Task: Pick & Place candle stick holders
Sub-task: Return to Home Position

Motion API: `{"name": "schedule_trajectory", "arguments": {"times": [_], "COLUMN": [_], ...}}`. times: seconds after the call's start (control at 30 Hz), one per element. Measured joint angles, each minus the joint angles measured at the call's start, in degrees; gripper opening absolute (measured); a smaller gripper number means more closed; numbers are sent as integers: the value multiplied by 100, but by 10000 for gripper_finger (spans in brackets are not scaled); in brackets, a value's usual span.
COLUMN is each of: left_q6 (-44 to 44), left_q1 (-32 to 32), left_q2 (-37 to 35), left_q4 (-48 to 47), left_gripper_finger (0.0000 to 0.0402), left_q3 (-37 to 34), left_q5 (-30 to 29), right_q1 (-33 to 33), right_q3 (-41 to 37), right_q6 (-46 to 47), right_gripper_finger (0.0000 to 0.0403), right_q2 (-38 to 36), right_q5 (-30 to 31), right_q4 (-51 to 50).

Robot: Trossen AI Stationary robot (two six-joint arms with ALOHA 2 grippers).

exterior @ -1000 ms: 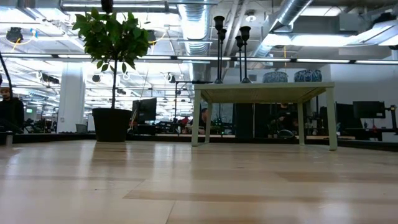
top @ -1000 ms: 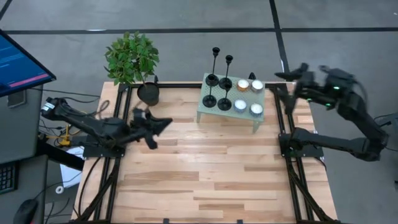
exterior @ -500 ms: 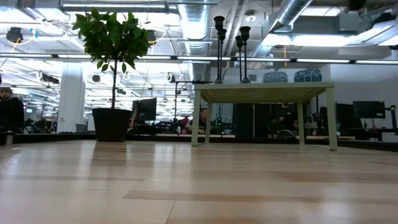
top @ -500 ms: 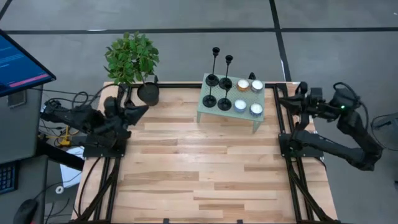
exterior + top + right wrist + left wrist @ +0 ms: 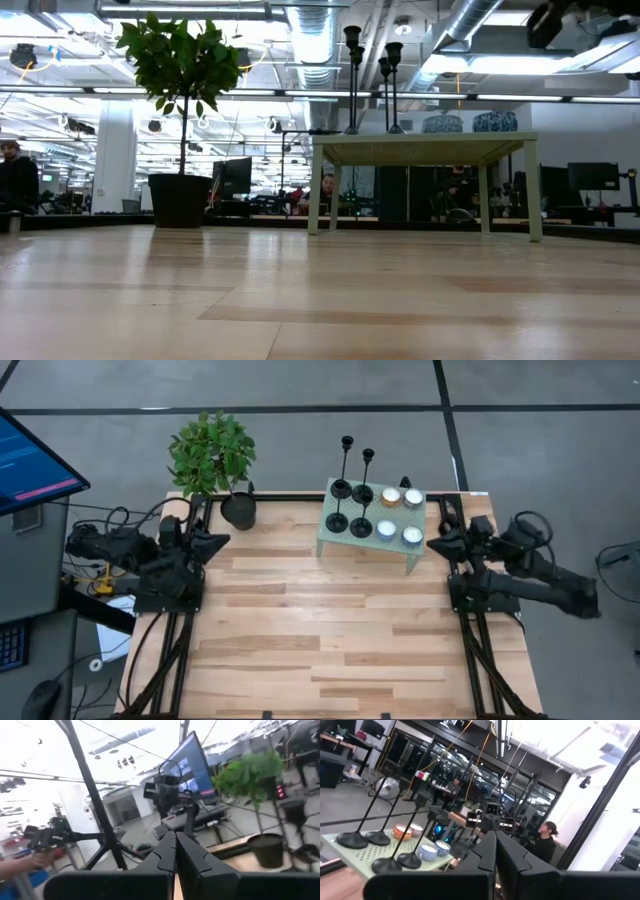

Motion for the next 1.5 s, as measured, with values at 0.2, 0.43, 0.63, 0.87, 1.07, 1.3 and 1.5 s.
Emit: {"name": "schedule_trajectory", "arguments": {"times": [0.2, 0.43, 0.63, 0.87, 1.07, 1.3, 1.5], "left_q6": [-54, -623, -657, 46, 123, 82, -26], "left_q1": [0, 0, 2, -1, -4, -4, -4], "left_q2": [4, -159, -915, -1685, -1610, -1674, -1671], "left_q4": [-188, -205, -134, -123, -150, -118, -143], "left_gripper_finger": [3, 4, 4, 3, 4, 3, 5], "left_q3": [-8, -655, -959, -952, -1173, -1737, -2104], "left_q5": [32, 87, 81, 55, 321, 254, 249], "right_q1": [1601, 3440, 3694, 3534, 3540, 3536, 3537], "right_q3": [-663, -867, -445, 221, 13, -1156, -1968], "right_q6": [-36, -979, -2053, -2126, -2257, -1807, -1685], "right_gripper_finger": [0, 0, 0, 0, 0, 0, 0], "right_q2": [292, 881, 144, -1238, -1142, -1236, -1236], "right_q5": [1375, 2968, 3345, 3321, 3414, 3449, 3244], "right_q4": [1000, 1539, 1144, -719, -863, -52, 650]}}
